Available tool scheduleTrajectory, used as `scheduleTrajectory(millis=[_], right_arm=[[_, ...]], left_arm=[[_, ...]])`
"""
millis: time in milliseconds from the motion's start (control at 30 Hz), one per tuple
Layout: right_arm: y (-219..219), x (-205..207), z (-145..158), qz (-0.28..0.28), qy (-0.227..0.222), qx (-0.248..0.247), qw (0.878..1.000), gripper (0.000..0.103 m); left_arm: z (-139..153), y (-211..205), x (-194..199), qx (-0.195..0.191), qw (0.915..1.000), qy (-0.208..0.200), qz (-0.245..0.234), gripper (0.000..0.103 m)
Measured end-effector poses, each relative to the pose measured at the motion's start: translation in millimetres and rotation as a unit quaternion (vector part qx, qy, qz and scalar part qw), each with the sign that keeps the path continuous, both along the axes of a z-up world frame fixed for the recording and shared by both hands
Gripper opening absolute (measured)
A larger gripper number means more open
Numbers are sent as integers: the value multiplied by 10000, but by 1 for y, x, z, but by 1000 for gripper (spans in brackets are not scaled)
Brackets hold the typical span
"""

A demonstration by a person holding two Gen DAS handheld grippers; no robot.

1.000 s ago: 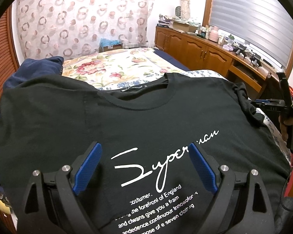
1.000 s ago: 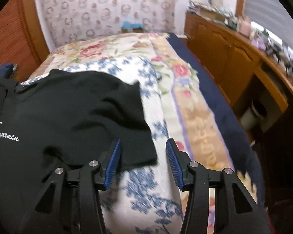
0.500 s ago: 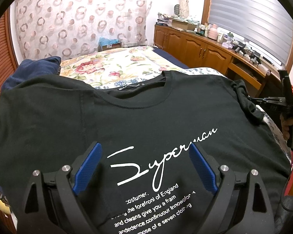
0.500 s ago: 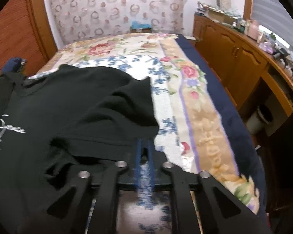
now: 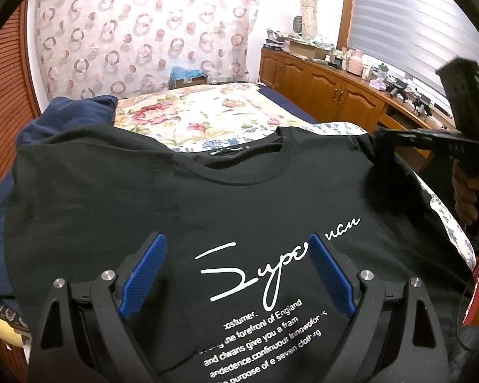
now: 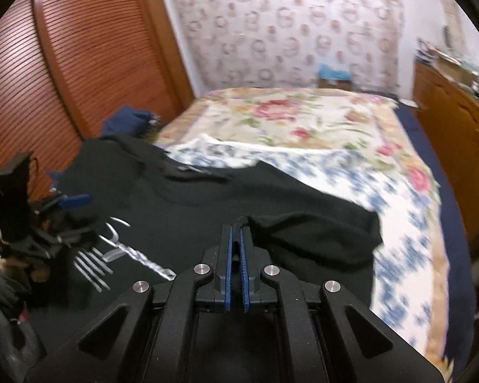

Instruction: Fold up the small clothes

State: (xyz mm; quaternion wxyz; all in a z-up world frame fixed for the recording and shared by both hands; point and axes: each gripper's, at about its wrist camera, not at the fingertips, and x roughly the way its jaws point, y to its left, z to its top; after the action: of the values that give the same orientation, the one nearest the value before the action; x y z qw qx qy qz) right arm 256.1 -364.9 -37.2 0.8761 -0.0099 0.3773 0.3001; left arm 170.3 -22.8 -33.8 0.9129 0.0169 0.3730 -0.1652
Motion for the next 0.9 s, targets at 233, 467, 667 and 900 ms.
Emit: scheduleTrajectory(millis=[233,467,667,900], right_arm=[[35,20,3,23,-53,-165,9998,25],[6,25,2,-477,-201,-469,9976,34],[-46,27,-16,-1027,-16,-816,9914,34],[-73,46,-44,-1225,455,-781,9883,34]], left_arm=[[0,8,-1,-21,9999,-7,100,91],[-1,8,-2,-10,9999,-4,111,91],[-1,8,-2,-12,10000,-1,99,91],[-3,3,2,38,10000,49,73,91]])
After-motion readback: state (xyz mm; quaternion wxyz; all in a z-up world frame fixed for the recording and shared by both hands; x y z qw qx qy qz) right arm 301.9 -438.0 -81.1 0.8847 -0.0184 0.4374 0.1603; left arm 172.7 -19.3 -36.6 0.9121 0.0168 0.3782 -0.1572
